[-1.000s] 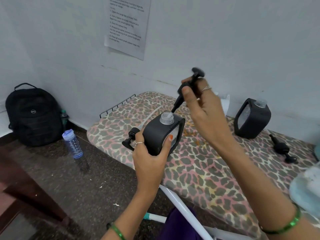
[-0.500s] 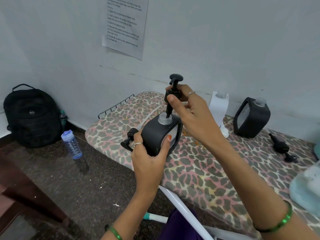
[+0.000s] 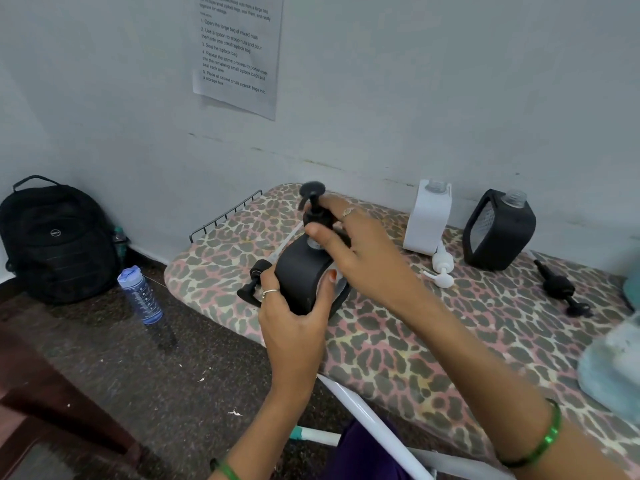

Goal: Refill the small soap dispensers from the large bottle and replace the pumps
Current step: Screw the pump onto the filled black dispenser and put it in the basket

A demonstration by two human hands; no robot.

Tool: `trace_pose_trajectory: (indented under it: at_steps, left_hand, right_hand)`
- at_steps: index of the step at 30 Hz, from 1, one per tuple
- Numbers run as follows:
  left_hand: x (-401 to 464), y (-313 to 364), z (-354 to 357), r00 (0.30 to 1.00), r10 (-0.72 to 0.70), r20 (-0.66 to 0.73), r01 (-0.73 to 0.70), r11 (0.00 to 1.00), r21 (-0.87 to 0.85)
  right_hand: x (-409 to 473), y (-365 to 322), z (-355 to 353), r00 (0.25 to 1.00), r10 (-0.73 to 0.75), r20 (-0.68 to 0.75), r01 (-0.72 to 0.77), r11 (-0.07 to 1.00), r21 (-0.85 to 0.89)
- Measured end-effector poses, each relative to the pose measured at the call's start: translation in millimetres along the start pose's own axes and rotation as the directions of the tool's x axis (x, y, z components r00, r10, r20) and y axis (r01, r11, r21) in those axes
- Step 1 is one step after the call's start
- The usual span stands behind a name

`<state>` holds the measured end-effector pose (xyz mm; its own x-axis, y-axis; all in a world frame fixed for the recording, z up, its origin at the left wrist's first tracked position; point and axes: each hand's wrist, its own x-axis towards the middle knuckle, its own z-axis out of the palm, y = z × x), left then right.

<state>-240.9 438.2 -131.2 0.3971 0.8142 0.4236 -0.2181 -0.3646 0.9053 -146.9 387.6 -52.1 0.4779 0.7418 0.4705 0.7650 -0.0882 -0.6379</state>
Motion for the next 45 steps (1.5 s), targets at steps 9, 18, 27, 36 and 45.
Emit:
trace_pose_trajectory:
  at_steps: [9,18,27,36,45]
  left_hand:
    - [0,0,0,1.0,0.002,0.013,-0.002,1.0,-0.007]
    - [-1,-1,0,0.999,0.031,0.029,-0.032,0.999,0.027]
    - [0,0,1,0.999,0.049,-0.005,-0.049,0.998,0.039]
    - [-2,0,1,0.998,0.06,0.026,-0.06,0.998,0.014]
    - [-1,0,2,0.998,0.067,0.005,-0.067,0.997,0.035]
  right_hand:
    - [-12,10,11,0.985,0.158,-0.066,-0.147,0.977,0.156]
    - [-7,-8,12,0.923,0.329,-0.2,-0.276,0.927,0.253]
    - [-14,-7,-7,0.987,0.149,0.058,-0.159,0.907,0.389]
    - [-10,-2,9,0.928,0.348,-0.136,-0.287,0.897,0.336]
    - [-19,9,-11,0.989,0.12,0.086,-0.145,0.906,0.398]
